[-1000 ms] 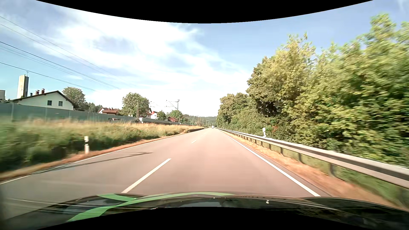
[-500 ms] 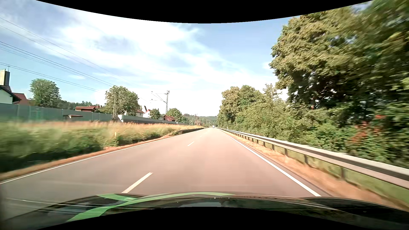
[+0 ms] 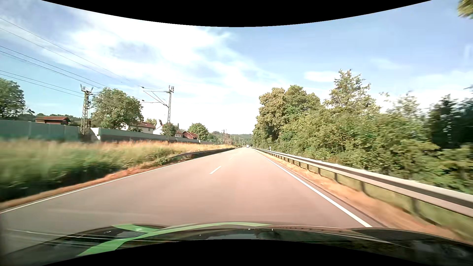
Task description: Follow the waypoints while adhering to traffic rules and regulations
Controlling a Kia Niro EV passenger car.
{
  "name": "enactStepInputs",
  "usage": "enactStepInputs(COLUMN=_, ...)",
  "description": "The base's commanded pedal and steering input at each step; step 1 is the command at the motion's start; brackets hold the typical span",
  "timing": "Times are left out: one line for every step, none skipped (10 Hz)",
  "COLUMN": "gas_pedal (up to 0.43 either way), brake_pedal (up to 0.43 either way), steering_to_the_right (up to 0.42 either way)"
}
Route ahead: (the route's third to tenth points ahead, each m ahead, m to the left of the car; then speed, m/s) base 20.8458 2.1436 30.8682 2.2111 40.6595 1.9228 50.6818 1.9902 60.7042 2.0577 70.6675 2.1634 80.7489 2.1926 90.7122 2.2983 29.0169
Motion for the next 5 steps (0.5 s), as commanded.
enactStepInputs(gas_pedal=0.280, brake_pedal=0.000, steering_to_the_right=-0.003)
enactStepInputs(gas_pedal=0.280, brake_pedal=0.000, steering_to_the_right=-0.001)
enactStepInputs(gas_pedal=0.260, brake_pedal=0.000, steering_to_the_right=-0.001)
enactStepInputs(gas_pedal=0.260, brake_pedal=0.000, steering_to_the_right=0.000)
enactStepInputs(gas_pedal=0.268, brake_pedal=0.000, steering_to_the_right=0.000)
